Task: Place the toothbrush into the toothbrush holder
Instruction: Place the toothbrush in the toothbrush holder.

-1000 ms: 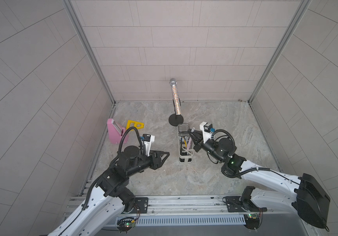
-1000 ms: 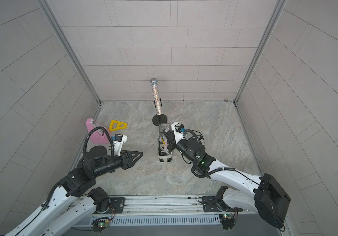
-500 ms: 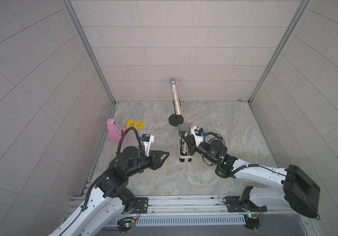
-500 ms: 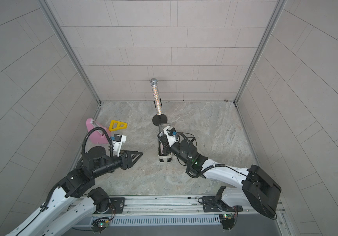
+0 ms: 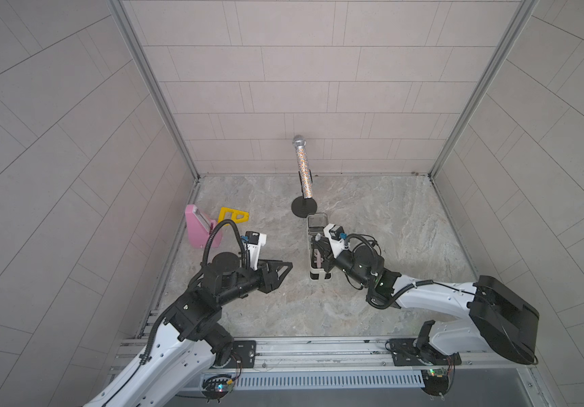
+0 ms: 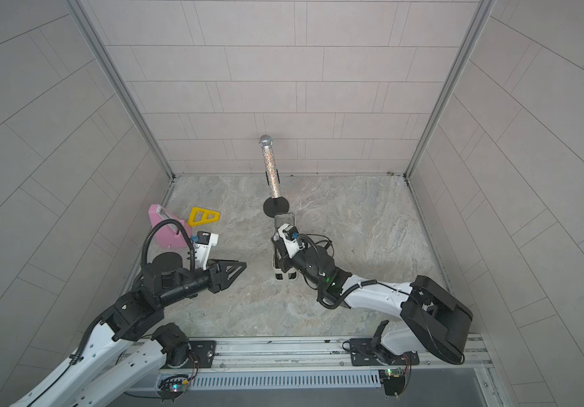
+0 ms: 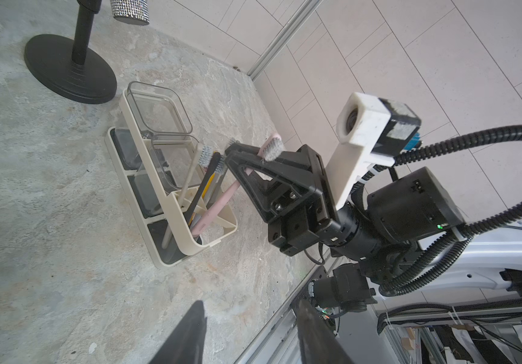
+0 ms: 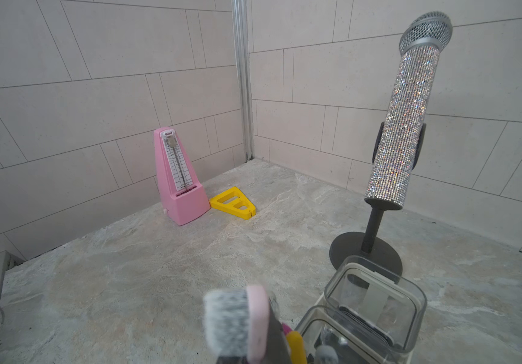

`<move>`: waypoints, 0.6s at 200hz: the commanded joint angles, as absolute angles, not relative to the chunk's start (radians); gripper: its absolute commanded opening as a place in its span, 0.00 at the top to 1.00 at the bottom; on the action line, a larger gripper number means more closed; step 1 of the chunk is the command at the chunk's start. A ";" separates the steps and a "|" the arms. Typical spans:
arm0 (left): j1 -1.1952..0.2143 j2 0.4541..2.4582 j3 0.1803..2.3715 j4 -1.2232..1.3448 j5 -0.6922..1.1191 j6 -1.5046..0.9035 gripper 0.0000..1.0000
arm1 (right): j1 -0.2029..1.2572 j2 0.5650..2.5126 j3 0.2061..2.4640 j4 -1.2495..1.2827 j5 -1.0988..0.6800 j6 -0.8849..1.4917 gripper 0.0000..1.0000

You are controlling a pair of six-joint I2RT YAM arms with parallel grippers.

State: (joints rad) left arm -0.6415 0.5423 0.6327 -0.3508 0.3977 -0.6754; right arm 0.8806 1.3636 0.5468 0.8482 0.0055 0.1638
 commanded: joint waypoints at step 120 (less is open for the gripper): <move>-0.641 0.516 0.626 -0.347 0.401 -0.658 0.49 | 0.920 1.441 0.486 1.018 0.101 0.142 0.97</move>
